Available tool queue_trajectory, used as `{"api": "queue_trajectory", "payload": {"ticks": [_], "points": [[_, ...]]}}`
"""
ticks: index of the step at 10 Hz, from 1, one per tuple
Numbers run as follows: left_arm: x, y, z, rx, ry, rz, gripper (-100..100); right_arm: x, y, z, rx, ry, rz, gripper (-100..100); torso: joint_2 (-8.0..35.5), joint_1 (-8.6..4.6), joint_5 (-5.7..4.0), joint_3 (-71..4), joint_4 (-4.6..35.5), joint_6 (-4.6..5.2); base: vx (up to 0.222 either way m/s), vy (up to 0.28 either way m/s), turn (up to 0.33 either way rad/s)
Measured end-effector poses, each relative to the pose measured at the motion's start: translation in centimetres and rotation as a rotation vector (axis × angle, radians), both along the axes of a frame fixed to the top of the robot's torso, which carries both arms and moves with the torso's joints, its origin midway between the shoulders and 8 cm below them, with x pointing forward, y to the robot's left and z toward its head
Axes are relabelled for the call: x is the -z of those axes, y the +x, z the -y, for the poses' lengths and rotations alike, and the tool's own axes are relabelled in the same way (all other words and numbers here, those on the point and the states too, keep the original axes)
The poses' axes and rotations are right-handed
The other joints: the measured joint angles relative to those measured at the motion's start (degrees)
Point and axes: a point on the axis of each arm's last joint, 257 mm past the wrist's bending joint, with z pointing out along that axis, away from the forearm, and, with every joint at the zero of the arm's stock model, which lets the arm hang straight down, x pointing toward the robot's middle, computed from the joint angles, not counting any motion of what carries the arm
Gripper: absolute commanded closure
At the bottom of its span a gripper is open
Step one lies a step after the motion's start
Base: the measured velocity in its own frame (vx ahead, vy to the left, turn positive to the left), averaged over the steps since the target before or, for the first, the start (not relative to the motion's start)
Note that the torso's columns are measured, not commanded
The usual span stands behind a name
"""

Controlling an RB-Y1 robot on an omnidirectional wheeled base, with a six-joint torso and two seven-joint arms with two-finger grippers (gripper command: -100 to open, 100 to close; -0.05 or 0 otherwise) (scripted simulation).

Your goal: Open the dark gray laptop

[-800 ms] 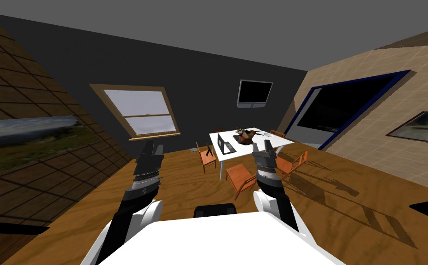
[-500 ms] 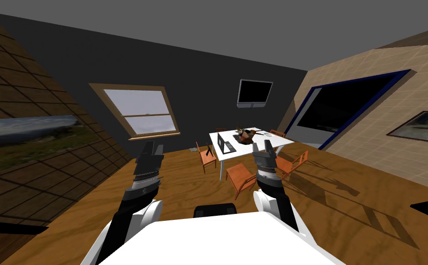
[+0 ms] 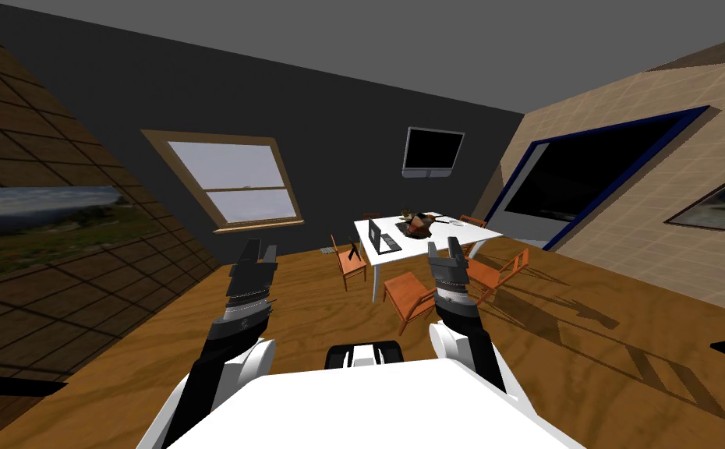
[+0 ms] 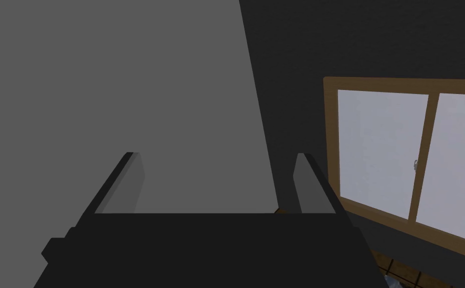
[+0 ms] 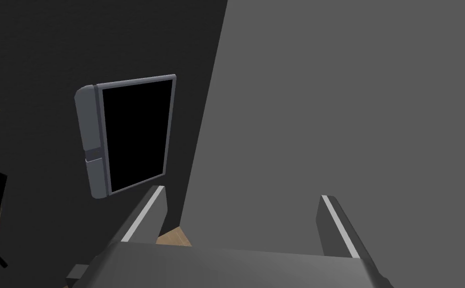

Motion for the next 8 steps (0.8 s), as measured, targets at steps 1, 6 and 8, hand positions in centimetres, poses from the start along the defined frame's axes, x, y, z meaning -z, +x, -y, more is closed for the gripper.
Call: {"api": "queue_trajectory", "payload": {"ticks": [1,6,8], "points": [[0.0,0.0,0.0,0.0,0.0,0.0,0,0.0,0.0,0.0,0.0,0.0,0.0,0,4.23,0.0,0.0,-8.46,4.23,0.0,0.0,0.0,0.0],[0.0,0.0,0.0,0.0,0.0,-0.001,0,0.8,0.6,-0.8,-0.012,-0.128,-0.052,-100,11.07,0.03,0.01,-22.32,11.11,0.0,0.022,0.018,0.026],[0.0,0.0,0.0,0.0,0.0,-0.001,0,1.6,1.1,-1.1,-0.003,-0.212,-0.091,-100,11.1,0.04,0.01,-22.31,11.13,0.0,0.042,0.042,0.042]]}}
